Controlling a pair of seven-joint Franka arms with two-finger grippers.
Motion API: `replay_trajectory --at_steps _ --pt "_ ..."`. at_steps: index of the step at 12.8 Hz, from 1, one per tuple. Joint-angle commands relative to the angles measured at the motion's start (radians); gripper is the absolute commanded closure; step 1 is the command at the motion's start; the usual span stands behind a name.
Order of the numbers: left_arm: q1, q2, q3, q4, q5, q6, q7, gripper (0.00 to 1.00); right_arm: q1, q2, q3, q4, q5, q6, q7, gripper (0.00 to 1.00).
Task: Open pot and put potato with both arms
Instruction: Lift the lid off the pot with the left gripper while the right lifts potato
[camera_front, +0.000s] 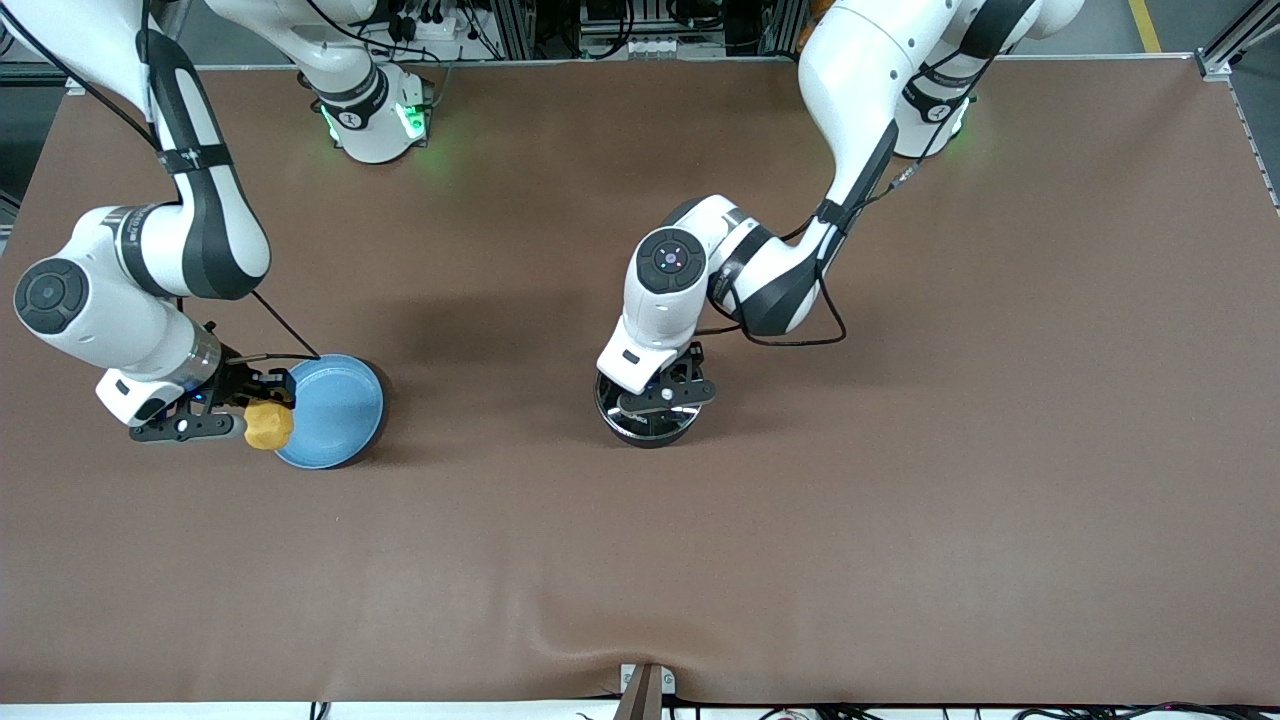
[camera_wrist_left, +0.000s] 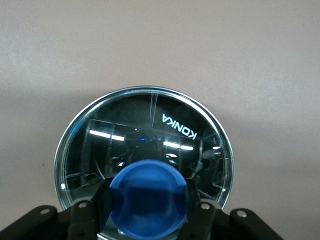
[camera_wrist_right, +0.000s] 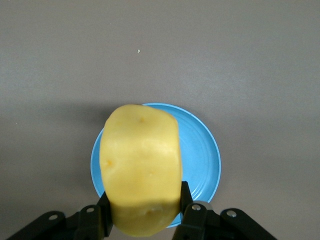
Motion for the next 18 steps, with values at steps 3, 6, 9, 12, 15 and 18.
replay_trajectory --at_steps 3,6,9,12,15,18 --pt "0.003 -0.045 0.006 0.025 0.017 -0.012 -0.013 1.0 -0.012 -0.014 0.008 -0.011 0.004 -0.003 -0.018 1.0" --pt "0.023 -0.121 0.006 0.005 0.023 -0.058 -0.013 1.0 -0.012 -0.014 0.006 -0.011 0.004 -0.003 -0.019 1.0" --pt "0.056 -0.209 0.006 0.0 0.026 -0.156 -0.008 1.0 -0.007 -0.023 0.009 0.001 0.004 -0.006 -0.012 1.0" --pt "0.103 -0.308 0.005 -0.003 0.025 -0.276 0.035 1.0 0.034 -0.043 0.047 0.076 0.002 -0.132 0.081 1.0" --pt "0.127 -0.37 0.003 -0.006 0.025 -0.345 0.061 1.0 0.158 -0.051 0.05 0.137 0.002 -0.203 0.255 1.0" --pt "0.162 -0.446 0.002 -0.055 0.019 -0.389 0.137 1.0 0.294 -0.036 0.05 0.198 0.002 -0.206 0.478 1.0"
